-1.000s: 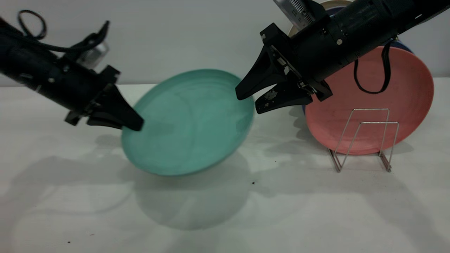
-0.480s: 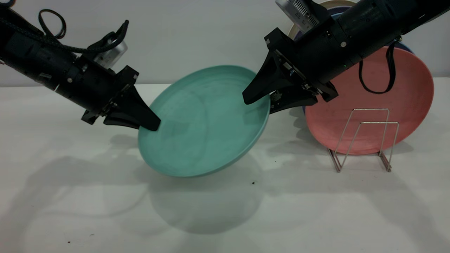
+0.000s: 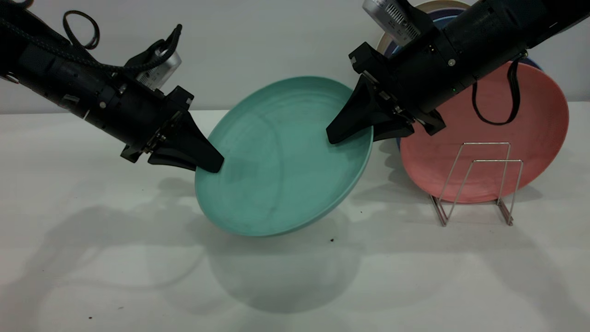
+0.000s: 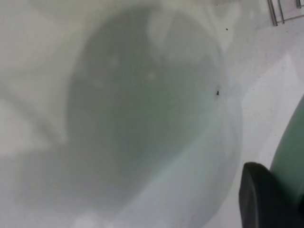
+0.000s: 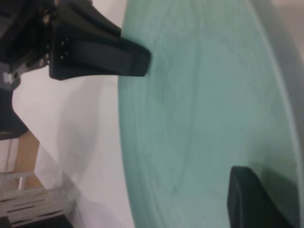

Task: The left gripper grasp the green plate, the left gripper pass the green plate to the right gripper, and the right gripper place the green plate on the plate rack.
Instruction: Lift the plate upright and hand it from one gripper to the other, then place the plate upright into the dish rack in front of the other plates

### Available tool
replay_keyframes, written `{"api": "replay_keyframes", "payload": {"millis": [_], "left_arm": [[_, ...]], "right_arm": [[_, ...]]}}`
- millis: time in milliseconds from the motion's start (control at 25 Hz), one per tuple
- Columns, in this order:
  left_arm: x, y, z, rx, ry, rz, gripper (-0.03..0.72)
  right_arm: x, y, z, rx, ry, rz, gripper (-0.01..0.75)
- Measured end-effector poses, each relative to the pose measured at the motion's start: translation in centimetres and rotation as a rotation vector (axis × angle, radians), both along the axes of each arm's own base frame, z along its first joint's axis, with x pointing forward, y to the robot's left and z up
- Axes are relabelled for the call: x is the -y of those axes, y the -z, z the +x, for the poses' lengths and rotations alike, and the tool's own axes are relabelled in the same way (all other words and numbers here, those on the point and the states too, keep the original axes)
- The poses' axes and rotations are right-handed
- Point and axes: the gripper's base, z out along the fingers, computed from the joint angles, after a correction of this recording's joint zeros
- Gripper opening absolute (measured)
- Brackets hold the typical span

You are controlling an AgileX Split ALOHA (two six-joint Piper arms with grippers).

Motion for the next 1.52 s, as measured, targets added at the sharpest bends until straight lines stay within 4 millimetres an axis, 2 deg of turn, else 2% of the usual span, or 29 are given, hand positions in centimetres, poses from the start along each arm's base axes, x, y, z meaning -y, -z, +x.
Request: {"api": "replay_keyframes", "payload": {"millis": [80, 240, 400, 480, 600, 800, 960, 1120, 1280, 1400, 1520], "left_arm": [[0.1, -0.1, -0.1, -0.002, 0.014, -0.008, 0.119], [0.3, -0.3, -0.4, -0.014, 0.044, -0.039, 0.364], [0.2, -0.5, -0.6, -0.035, 0.063, -0.068, 0.598], [0.2, -0.7, -0.9, -0.053, 0.083, -0.092, 0.645], [0.0, -1.4, -1.1, -0.062, 0.101, -0.120, 0.655], [0.1, -3.5, -1.3, -0.026, 0.122, -0.137, 0.612], [-0.8, -5.2, -1.3, 0.016, 0.115, -0.136, 0.589], [-2.1, -6.3, -1.2, 0.042, 0.100, -0.128, 0.589], [-2.5, -6.4, -1.2, 0.041, 0.097, -0.125, 0.589], [-2.5, -6.4, -1.2, 0.040, 0.097, -0.126, 0.589], [-2.6, -6.4, -1.2, 0.039, 0.096, -0.127, 0.589]], "right_arm": [[0.0, 0.0, 0.0, -0.002, -0.005, 0.004, 0.143], [0.4, 0.1, 0.0, 0.005, -0.015, -0.004, 0.110], [1.7, -0.3, 0.2, 0.026, -0.035, -0.032, 0.080], [2.5, -0.8, 0.3, 0.043, -0.037, -0.047, 0.080], [3.4, -1.2, 0.4, 0.060, -0.042, -0.073, 0.080], [3.7, -1.1, 0.4, 0.084, -0.079, -0.102, 0.080], [3.8, -2.0, 0.3, 0.206, -0.165, -0.134, 0.080], [4.1, -5.6, 0.0, 0.491, -0.318, -0.207, 0.080], [5.2, -10.1, -1.3, 0.829, -0.576, -0.409, 0.080], [6.9, -12.3, -1.9, 0.947, -0.683, -0.579, 0.080], [9.8, -13.8, -1.8, 0.985, -0.650, -0.699, 0.080]]}}
